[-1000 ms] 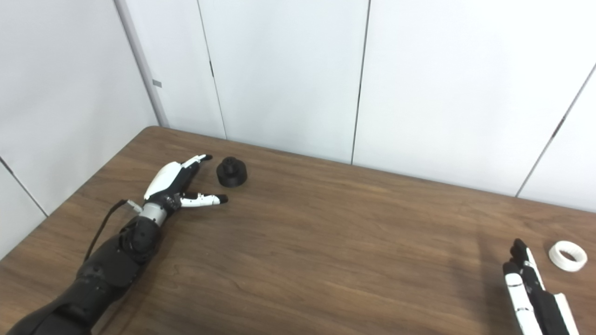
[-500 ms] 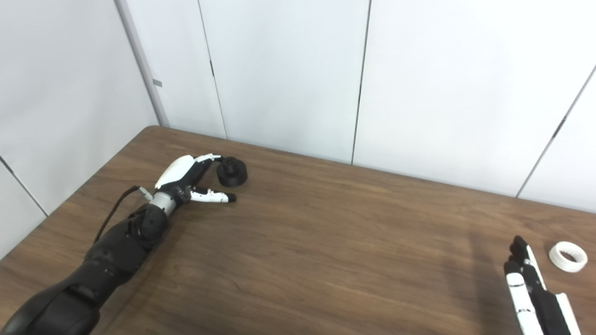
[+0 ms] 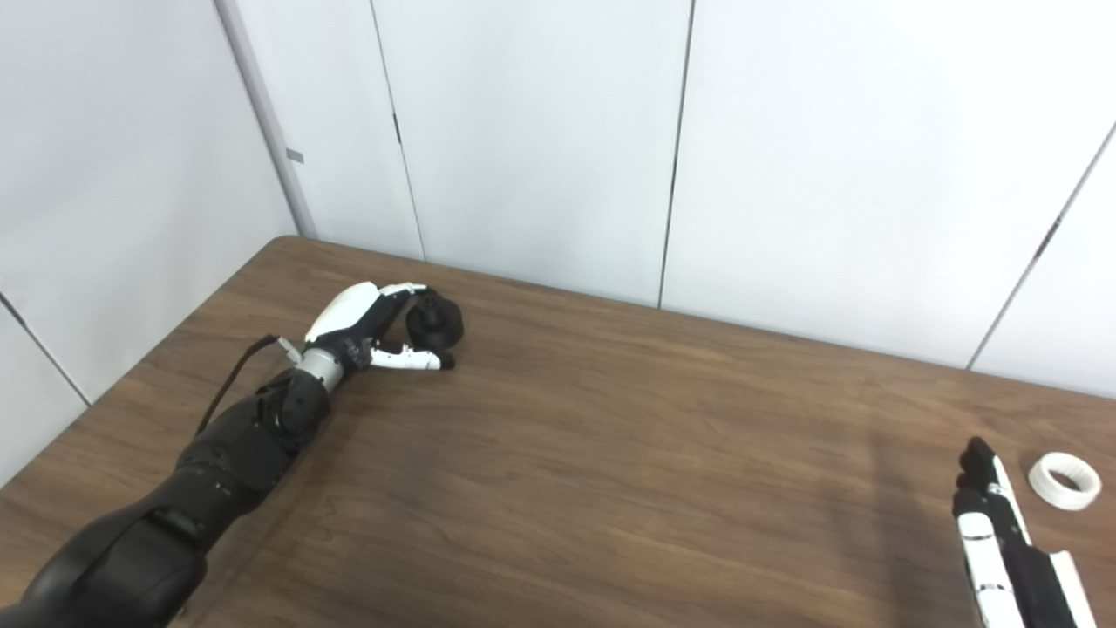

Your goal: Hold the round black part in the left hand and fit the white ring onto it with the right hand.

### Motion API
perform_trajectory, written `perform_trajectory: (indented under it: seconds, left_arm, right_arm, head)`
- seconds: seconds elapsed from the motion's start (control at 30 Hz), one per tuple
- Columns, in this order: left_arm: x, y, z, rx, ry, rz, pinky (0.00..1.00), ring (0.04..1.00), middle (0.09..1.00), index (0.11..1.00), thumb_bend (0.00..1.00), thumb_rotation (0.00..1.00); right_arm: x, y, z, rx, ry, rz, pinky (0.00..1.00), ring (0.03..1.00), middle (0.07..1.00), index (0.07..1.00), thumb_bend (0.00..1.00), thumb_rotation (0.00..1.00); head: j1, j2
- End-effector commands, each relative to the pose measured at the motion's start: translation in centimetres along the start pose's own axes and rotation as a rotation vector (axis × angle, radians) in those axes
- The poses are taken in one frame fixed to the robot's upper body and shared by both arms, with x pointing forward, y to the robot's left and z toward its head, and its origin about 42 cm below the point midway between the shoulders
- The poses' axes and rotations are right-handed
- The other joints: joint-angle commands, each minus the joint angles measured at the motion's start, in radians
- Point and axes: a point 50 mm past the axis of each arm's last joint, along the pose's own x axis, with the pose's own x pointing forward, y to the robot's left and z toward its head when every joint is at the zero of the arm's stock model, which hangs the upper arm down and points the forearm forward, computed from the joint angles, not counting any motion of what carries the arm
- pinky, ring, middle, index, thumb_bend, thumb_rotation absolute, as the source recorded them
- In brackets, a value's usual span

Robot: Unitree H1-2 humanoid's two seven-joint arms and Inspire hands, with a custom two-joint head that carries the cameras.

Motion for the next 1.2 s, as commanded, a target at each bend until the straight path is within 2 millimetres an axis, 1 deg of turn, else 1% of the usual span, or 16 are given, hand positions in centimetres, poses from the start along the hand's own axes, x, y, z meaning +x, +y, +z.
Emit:
perform_trajectory:
  seconds: [0.0, 0.03, 0.1, 0.13, 0.17, 0.2, 0.23, 0.27, 0.3, 0.37, 0.53, 0.83, 0.97, 1.13, 1.17]
  left_arm:
    - [1.4, 2.0, 1.1, 0.018, -0.037, 0.035, 0.98, 0.937, 0.923, 0.845, 1.00, 0.47]
    - [1.5, 2.0, 1.2, 0.016, -0.038, 0.037, 0.98, 0.936, 0.922, 0.838, 1.00, 0.45]
    - [1.5, 2.0, 1.2, -0.004, -0.039, 0.042, 0.98, 0.930, 0.916, 0.806, 0.95, 0.40]
    - [1.6, 2.0, 1.2, -0.014, -0.041, 0.047, 0.99, 0.931, 0.913, 0.769, 0.92, 0.35]
    - [1.6, 2.0, 1.3, -0.022, -0.046, 0.056, 0.99, 0.933, 0.898, 0.700, 0.87, 0.28]
    - [1.6, 2.1, 1.3, -0.021, -0.056, 0.064, 1.00, 0.929, 0.874, 0.597, 0.70, 0.18]
    - [1.6, 2.1, 1.3, -0.020, -0.066, 0.070, 1.00, 0.918, 0.836, 0.542, 0.61, 0.12]
    - [1.7, 2.1, 1.4, -0.021, -0.075, 0.074, 1.00, 0.906, 0.800, 0.507, 0.56, 0.08]
    - [1.7, 2.1, 1.5, -0.021, -0.086, 0.076, 1.00, 0.896, 0.779, 0.494, 0.54, 0.06]
    - [1.8, 2.2, 1.7, -0.016, -0.103, 0.074, 1.00, 0.882, 0.750, 0.484, 0.53, 0.05]
    - [1.9, 2.5, 2.3, -0.005, -0.135, 0.072, 0.99, 0.871, 0.740, 0.483, 0.52, 0.05]
    - [1.5, 2.6, 3.1, -0.023, -0.185, 0.084, 0.98, 0.861, 0.728, 0.482, 0.52, 0.05]
    - [0.9, 2.3, 4.2, -0.033, -0.222, 0.074, 0.99, 0.878, 0.746, 0.483, 0.52, 0.05]
    - [-0.3, 1.3, 6.2, -0.038, -0.342, 0.038, 0.98, 0.879, 0.746, 0.483, 0.52, 0.05]
    - [-0.5, 1.2, 6.5, -0.037, -0.352, 0.034, 0.98, 0.881, 0.746, 0.483, 0.52, 0.05]
  right_arm:
    - [0.0, -0.2, 1.7, -0.014, -0.077, -0.004, 1.00, 1.000, 1.000, 1.000, 0.01, 0.94]
    - [0.0, -0.2, 1.8, -0.016, -0.077, -0.004, 1.00, 1.000, 1.000, 1.000, 0.02, 0.94]
    - [0.0, -0.2, 2.0, -0.011, -0.077, -0.003, 1.00, 1.000, 1.000, 1.000, 0.02, 0.94]
    - [0.0, -0.1, 2.1, -0.015, -0.078, -0.004, 1.00, 1.000, 1.000, 1.000, 0.02, 0.94]
    - [0.0, -0.2, 2.1, -0.023, -0.079, -0.007, 1.00, 1.000, 1.000, 1.000, 0.01, 0.94]
    - [0.0, -0.2, 2.2, -0.019, -0.080, -0.007, 1.00, 1.000, 1.000, 1.000, 0.01, 0.94]
    - [0.0, -0.2, 2.2, -0.015, -0.082, -0.006, 1.00, 1.000, 1.000, 1.000, 0.01, 0.94]
    - [0.1, -0.2, 2.3, -0.011, -0.084, -0.003, 1.00, 1.000, 1.000, 1.000, 0.01, 0.94]
    - [0.1, -0.3, 2.4, -0.013, -0.086, -0.002, 1.00, 1.000, 1.000, 1.000, 0.01, 0.94]
    - [0.3, -0.4, 2.6, -0.025, -0.100, -0.006, 1.00, 1.000, 1.000, 1.000, 0.00, 0.94]
    - [0.5, -0.3, 3.3, 0.008, -0.114, -0.005, 1.00, 1.000, 1.000, 1.000, 0.00, 0.95]
    - [0.5, -0.1, 3.8, 0.003, -0.135, 0.000, 1.00, 1.000, 1.000, 1.000, 0.00, 0.97]
    - [0.7, 0.0, 3.8, -0.006, -0.132, 0.004, 1.00, 1.000, 1.000, 1.000, 0.00, 0.99]
    - [0.9, 0.1, 3.5, -0.025, -0.145, 0.002, 1.00, 1.000, 1.000, 1.000, 0.03, 1.00]
    - [0.9, 0.1, 3.5, -0.024, -0.148, 0.004, 1.00, 1.000, 1.000, 1.000, 0.03, 1.00]
  head:
    - [0.000, 0.002]
    - [-0.002, 0.004]
    - [-0.002, 0.005]
    - [-0.002, 0.008]
    - [-0.002, 0.008]
    - [-0.004, 0.011]
    - [-0.004, 0.011]
    - [-0.004, 0.011]
    - [-0.005, 0.011]
    - [-0.008, 0.011]
    - [-0.013, 0.012]
    - [-0.031, 0.018]
    - [-0.055, 0.020]
    - [-0.110, 0.026]
    - [-0.110, 0.026]
